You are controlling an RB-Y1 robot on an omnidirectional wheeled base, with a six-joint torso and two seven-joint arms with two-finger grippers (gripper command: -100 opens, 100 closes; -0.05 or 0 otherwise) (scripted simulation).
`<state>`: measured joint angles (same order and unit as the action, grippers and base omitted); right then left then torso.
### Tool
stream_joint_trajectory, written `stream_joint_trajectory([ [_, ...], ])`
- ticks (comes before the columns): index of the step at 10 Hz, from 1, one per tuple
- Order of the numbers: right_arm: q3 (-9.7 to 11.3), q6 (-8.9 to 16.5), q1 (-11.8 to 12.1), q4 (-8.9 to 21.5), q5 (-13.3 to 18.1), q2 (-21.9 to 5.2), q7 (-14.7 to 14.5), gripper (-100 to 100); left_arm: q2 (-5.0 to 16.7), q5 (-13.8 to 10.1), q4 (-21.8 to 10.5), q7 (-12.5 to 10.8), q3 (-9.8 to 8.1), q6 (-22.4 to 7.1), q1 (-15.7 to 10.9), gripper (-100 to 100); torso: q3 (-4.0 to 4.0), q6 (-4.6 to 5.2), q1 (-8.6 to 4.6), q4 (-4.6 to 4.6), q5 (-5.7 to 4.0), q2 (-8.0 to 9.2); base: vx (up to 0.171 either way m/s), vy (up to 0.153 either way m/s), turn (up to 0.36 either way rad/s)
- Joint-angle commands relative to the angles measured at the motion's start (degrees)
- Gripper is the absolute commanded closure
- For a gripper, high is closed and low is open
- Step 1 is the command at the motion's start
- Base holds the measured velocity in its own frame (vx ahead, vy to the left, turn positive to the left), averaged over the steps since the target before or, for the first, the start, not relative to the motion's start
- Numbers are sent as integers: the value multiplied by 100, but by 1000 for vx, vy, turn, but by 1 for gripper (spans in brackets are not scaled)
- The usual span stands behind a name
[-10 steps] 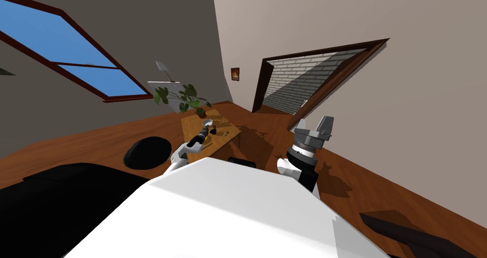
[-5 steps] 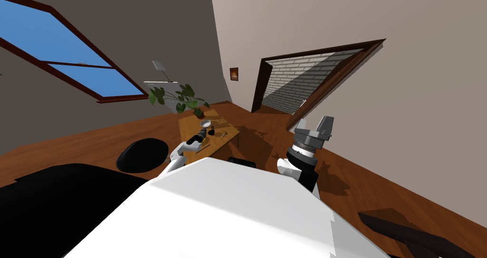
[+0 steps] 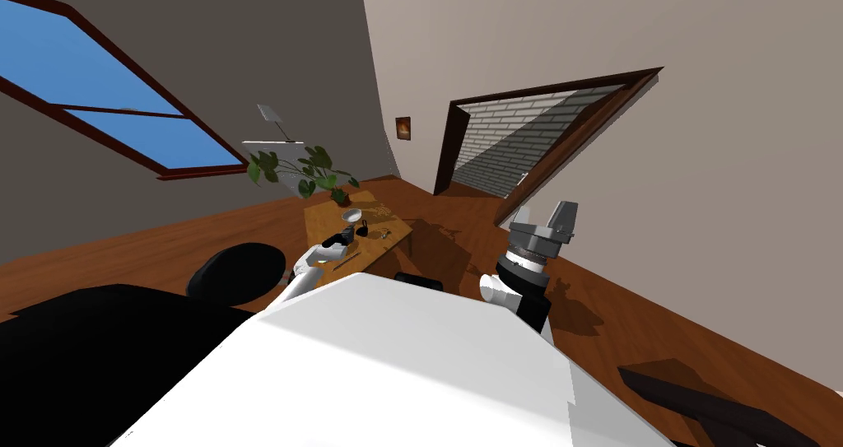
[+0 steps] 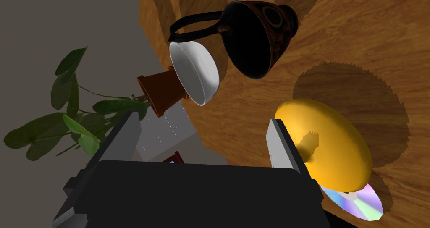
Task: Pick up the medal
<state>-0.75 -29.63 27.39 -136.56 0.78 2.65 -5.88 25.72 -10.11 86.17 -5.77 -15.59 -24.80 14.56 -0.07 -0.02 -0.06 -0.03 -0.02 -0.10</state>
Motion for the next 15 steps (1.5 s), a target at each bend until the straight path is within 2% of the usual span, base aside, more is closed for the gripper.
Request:
stream_joint_trajectory([
  [1,0,0,0,0,0,0,0,0,77,-147,-286,-91,-63,-286,-159,-100,0,0,0,0,0,0,38,-25,-40],
  [2,0,0,0,0,0,0,0,0,77,-147,-327,-91,-63,-368,-159,-100,-1,1,-2,0,0,-3,41,-24,-16],
  [3,0,0,0,0,0,0,0,0,138,-286,-561,-184,-121,-561,-319,-100,-2,0,-2,-1,-1,-3,62,-37,-23],
  [4,0,0,0,0,0,0,0,0,138,-286,-634,-184,-121,-681,-319,-100,-6,2,-8,-2,-1,-11,59,-35,-18],
  [5,0,0,0,0,0,0,0,0,191,-426,-849,-280,-173,-870,-483,-100,-6,0,-7,-2,-2,-10,64,-38,-26],
  [6,0,0,0,0,0,0,0,0,191,-426,-942,-280,-173,-983,-483,-100,-7,1,-8,-2,-1,-13,54,-25,-16],
  [7,0,0,0,0,0,0,0,0,236,-566,-1090,-378,-221,-1182,-651,-100,-5,0,-5,-2,-1,-9,59,-23,-19],
  [8,0,0,0,0,0,0,0,0,236,-566,-1232,-378,-221,-1272,-651,-100,-6,2,-4,-2,-1,-12,55,-23,-20],
  [9,0,0,0,0,0,0,0,0,274,-706,-1389,-478,-264,-1507,-823,-100,-6,0,-3,-2,-1,-10,62,-33,-20],
  [10,0,0,0,0,0,0,0,0,274,-706,-1553,-478,-264,-1549,-823,-100,-7,1,-7,-2,-1,-12,54,-27,-15],
  [11,0,0,0,0,0,0,0,0,304,-845,-1714,-580,-303,-1776,-996,-100,-5,-1,-5,-2,-1,-9,79,-27,-17],
  [13,0,0,0,0,0,0,0,0,304,-845,-1853,-580,-303,-1812,-996,-100,-8,0,-4,-4,-1,-14,45,-15,-7],
  [14,0,0,0,0,0,0,0,0,328,-983,-2108,-682,-337,-2062,-1170,-100,-1,-1,2,-1,0,-1,33,-10,-15],
  [15,0,0,0,0,0,0,0,0,328,-983,-2149,-682,-337,-2062,-1170,-100,-1,0,2,0,1,-1,48,-13,-16],
])
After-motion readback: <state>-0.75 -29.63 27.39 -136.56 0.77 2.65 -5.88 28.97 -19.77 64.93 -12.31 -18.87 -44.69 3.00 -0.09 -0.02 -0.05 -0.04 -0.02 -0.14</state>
